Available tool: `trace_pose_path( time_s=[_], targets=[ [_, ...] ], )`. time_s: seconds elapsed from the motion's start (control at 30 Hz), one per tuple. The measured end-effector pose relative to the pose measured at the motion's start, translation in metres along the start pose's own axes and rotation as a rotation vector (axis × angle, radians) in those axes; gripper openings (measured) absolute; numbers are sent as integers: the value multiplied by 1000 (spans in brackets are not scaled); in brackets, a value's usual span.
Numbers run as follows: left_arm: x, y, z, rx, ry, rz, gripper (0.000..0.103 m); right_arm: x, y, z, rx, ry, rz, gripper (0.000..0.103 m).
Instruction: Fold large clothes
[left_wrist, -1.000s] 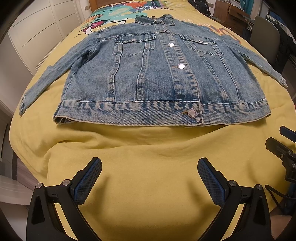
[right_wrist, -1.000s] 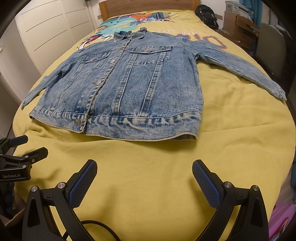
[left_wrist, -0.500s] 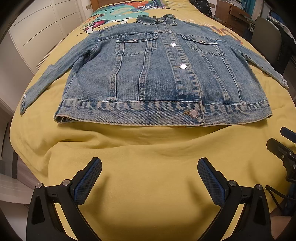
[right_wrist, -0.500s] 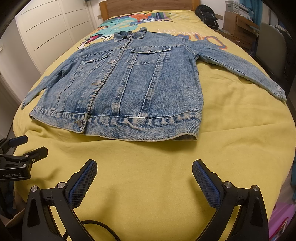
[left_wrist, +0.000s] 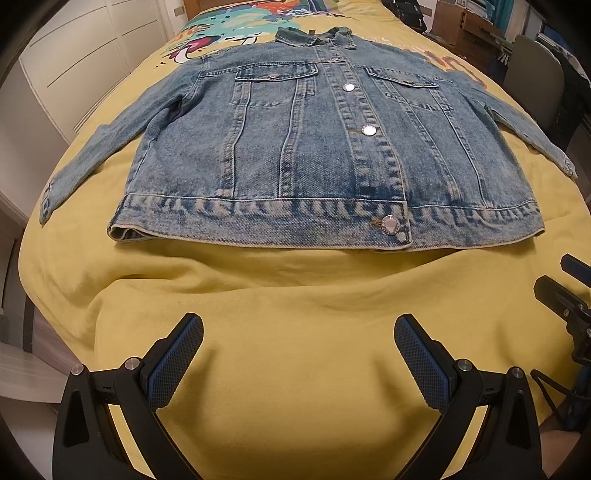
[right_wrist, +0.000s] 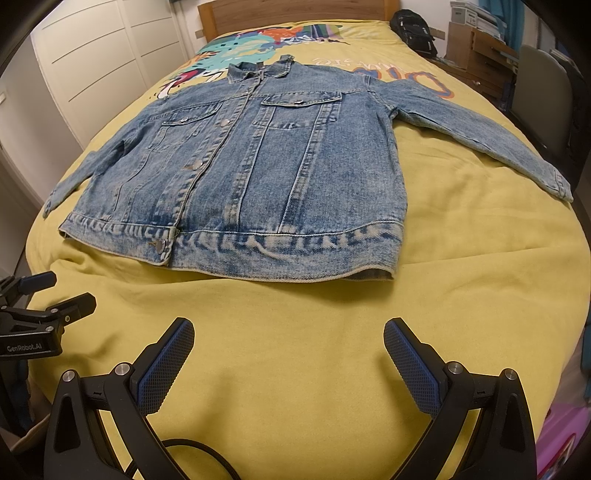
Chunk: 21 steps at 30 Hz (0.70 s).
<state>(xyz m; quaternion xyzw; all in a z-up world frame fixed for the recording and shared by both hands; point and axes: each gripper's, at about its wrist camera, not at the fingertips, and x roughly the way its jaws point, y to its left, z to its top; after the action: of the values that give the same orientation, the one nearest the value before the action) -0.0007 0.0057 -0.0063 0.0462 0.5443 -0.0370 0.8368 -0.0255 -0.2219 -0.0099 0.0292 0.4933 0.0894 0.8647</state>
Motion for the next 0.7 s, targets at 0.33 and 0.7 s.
trace_pose_path(
  time_s=[0.33, 0.7],
  targets=[
    [0, -2, 1, 6, 5, -5, 102, -1, 0, 0, 0, 0, 0, 102],
    [0, -3, 2, 13, 10, -35, 102, -2, 0, 0, 1, 0, 0, 102]
  ],
)
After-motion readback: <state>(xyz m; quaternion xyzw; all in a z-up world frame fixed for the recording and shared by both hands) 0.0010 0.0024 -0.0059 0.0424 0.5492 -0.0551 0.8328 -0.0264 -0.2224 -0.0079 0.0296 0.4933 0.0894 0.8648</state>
